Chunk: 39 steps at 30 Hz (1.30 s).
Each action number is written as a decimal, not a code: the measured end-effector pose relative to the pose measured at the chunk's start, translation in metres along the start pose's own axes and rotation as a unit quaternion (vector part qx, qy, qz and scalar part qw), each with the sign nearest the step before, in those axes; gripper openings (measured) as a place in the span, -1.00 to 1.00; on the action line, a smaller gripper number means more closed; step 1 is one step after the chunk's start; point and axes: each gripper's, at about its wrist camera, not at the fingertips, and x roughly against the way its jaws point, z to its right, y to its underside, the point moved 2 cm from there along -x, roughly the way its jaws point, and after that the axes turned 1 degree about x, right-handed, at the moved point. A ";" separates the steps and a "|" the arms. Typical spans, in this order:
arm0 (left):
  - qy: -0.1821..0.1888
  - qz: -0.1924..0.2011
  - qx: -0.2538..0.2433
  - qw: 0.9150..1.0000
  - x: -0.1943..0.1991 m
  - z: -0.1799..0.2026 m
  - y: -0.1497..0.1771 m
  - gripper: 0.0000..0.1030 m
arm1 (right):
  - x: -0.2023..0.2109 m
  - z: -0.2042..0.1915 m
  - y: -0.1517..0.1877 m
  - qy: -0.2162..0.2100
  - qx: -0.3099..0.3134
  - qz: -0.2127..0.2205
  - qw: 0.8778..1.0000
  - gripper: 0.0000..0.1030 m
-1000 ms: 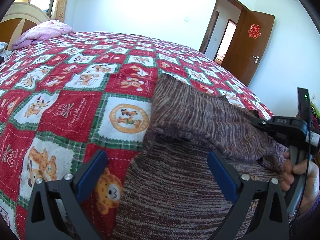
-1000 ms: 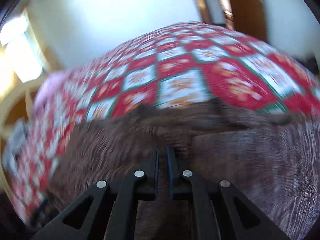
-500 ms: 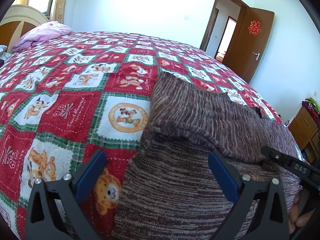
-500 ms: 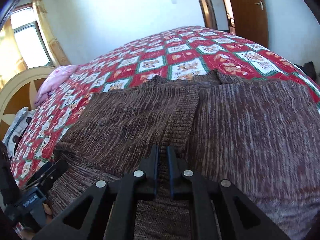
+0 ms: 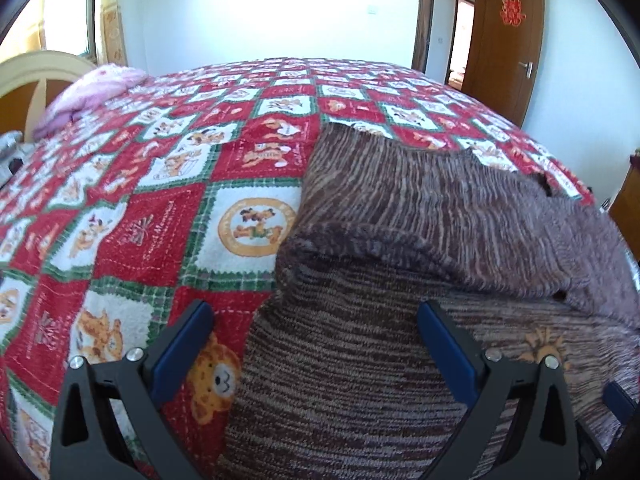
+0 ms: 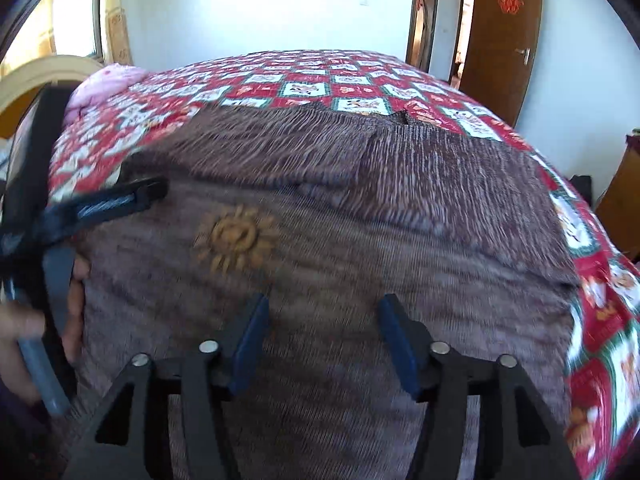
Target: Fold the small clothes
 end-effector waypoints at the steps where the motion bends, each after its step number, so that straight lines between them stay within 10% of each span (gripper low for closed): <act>1: 0.000 -0.001 0.000 1.000 0.000 -0.001 0.000 1.00 | 0.002 0.000 0.004 0.001 -0.002 0.002 1.000 0.16; 10: -0.010 -0.014 -0.021 1.000 0.011 0.003 0.009 1.00 | 0.032 0.011 0.014 -0.041 -0.057 0.000 0.998 0.16; 27: 0.103 -0.014 -0.113 0.988 0.126 -0.066 0.067 0.92 | 0.071 -0.019 0.038 -0.099 -0.017 0.027 0.995 0.16; 35: 0.182 -0.117 -0.067 0.974 0.139 -0.085 0.117 0.23 | 0.078 -0.048 0.036 -0.137 0.018 0.035 0.990 0.16; 39: 0.190 -0.136 -0.083 0.969 0.147 -0.082 0.137 0.19 | 0.082 -0.051 0.039 -0.152 0.018 0.037 0.987 0.16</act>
